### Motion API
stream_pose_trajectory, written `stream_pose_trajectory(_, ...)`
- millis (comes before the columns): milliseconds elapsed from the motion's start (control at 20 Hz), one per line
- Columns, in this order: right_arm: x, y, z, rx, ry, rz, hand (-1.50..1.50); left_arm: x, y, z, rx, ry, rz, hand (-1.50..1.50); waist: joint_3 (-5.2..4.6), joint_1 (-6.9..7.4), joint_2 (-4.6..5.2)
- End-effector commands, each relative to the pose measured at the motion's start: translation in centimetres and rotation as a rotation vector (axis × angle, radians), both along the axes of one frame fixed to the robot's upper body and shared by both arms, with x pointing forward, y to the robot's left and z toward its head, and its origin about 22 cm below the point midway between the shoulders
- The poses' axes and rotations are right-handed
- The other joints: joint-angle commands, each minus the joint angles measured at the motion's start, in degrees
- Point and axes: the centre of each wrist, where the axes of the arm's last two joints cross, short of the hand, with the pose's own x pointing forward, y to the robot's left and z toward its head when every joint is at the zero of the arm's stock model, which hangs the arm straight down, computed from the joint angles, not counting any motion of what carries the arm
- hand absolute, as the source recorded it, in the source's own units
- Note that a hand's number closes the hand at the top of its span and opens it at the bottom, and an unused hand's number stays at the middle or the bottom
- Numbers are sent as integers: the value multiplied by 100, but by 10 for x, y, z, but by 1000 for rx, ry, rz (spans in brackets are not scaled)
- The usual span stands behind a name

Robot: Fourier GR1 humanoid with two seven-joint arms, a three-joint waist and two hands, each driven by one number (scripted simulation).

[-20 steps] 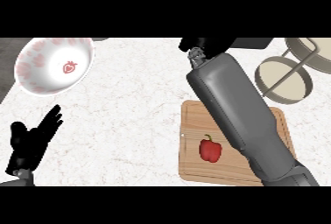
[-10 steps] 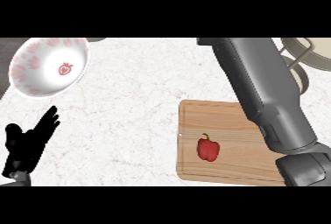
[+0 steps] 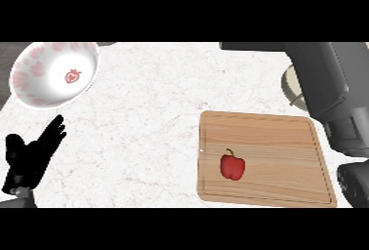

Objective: Pick the tomato from the cutting board and place it in the tiered basket

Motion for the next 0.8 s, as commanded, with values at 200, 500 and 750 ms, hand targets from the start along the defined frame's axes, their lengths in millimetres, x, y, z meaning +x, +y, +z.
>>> stream_pose_trajectory(200, 11, -57, 12, 46, -42, -14, 150, -4, -1, 1, 4, -4, -7, 0, 1, 70, 8)
stream_pose_trajectory(500, 12, -87, -10, -485, 351, -157, 150, 2, -11, -4, 10, -3, -10, 0, -15, 10, -5)
stream_pose_trajectory(750, 5, -129, 14, -590, 445, -130, 150, 3, 7, 11, 9, -11, -3, 0, -2, 60, 20)
